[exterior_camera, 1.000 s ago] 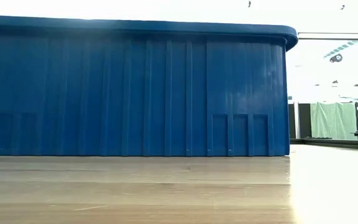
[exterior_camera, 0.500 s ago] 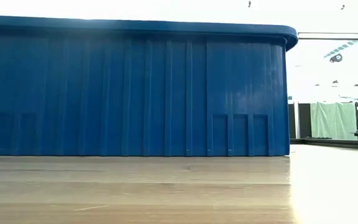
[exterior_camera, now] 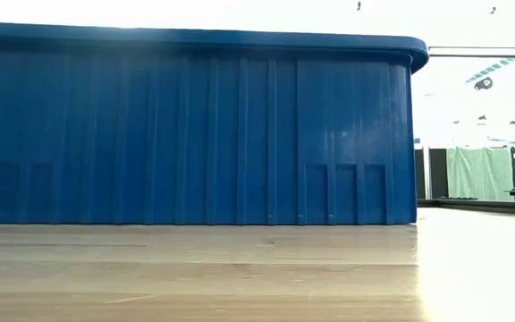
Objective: Pick and place slides into bin
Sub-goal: Put the black slide into the blue bin
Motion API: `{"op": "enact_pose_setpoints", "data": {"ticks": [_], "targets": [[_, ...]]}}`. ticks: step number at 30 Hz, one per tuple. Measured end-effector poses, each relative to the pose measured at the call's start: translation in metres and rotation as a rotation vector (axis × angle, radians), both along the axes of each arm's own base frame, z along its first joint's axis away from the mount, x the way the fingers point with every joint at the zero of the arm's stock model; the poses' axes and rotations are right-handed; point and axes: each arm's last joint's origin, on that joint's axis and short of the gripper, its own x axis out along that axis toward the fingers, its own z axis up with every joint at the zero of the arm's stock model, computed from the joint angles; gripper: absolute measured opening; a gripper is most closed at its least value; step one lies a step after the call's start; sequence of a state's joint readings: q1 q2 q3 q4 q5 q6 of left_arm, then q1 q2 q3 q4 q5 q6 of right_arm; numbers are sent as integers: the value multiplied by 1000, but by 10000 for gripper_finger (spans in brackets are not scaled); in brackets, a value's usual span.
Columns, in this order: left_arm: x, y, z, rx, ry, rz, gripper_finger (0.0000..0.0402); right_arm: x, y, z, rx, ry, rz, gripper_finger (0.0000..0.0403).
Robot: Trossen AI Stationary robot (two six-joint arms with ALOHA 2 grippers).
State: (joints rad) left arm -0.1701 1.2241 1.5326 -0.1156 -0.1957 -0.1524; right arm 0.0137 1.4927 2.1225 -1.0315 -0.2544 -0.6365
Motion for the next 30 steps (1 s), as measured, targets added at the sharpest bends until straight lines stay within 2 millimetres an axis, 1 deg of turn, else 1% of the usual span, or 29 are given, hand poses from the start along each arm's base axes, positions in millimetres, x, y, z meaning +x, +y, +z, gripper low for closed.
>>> {"op": "enact_pose_setpoints", "data": {"ticks": [4, 6, 10, 16, 20, 23, 25, 30], "targets": [[-24, 4, 10, -7, -36, -1, 251, 9, -5, -5, -96, 4, -123, 9], [-35, 6, 13, -8, -29, 6, 251, 16, -6, -10, -154, 19, -153, 9], [-46, 9, 12, -65, -3, 49, 251, 30, -8, -22, -261, 50, -175, 9], [-53, 12, 11, -180, 18, 82, 251, 49, -12, -42, -426, 119, -244, 8], [-57, 13, 7, -285, 57, 76, 251, 56, -13, -48, -505, 115, -284, 8], [-58, 15, 3, -404, 84, 79, 251, 60, -14, -49, -564, 87, -298, 8], [-57, 18, 0, -485, 100, 91, 251, 61, -14, -49, -567, 75, -300, 8], [-49, 28, -9, -689, 129, 152, 251, 62, -14, -45, -575, 31, -304, 8]]}}
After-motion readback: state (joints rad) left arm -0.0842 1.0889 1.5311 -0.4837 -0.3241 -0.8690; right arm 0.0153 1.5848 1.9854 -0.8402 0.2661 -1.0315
